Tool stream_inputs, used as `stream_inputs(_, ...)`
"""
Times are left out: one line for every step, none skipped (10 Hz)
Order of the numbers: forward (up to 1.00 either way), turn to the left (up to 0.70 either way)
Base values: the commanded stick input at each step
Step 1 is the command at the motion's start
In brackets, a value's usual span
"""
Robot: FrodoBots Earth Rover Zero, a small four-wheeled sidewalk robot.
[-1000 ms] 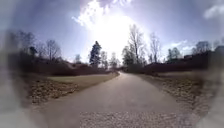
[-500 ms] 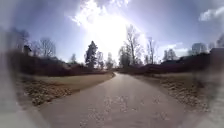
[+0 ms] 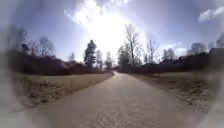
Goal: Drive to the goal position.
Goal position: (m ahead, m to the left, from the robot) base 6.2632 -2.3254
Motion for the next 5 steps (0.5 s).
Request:
stream_inputs(1.00,0.00)
stream_inputs(1.00,0.00)
stream_inputs(1.00,0.00)
stream_inputs(1.00,0.00)
stream_inputs(1.00,0.00)
